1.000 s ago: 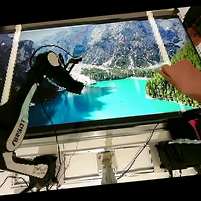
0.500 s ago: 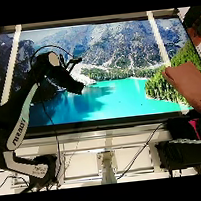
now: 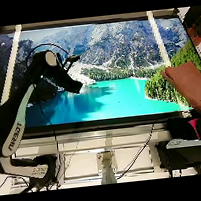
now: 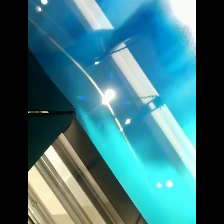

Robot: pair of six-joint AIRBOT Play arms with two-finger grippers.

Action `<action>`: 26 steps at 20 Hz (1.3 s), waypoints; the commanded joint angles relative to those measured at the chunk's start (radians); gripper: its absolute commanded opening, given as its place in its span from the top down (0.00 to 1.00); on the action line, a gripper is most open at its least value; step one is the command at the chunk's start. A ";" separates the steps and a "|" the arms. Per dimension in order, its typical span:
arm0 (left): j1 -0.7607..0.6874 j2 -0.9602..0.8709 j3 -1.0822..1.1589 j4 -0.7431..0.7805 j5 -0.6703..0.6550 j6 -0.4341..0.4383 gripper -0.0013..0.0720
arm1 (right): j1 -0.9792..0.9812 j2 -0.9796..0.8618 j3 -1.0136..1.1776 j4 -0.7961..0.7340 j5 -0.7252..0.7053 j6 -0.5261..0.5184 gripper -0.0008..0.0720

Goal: Fold the clothes and pants, and hang the long-sleeved shirts on hangers.

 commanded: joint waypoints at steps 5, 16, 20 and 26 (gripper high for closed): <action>0.024 0.209 -0.275 0.050 0.002 -0.004 0.98 | 0.384 -0.001 -0.129 -0.121 0.010 -0.002 0.97; 0.024 0.238 -0.348 0.049 0.002 -0.004 0.97 | 0.450 -0.004 -0.213 -0.134 -0.006 -0.001 0.97; 0.024 0.238 -0.348 0.049 0.002 -0.003 0.97 | 0.450 -0.004 -0.212 -0.134 -0.006 -0.001 0.97; 0.024 0.238 -0.348 0.049 0.002 -0.003 0.97 | 0.450 -0.004 -0.212 -0.134 -0.006 -0.001 0.97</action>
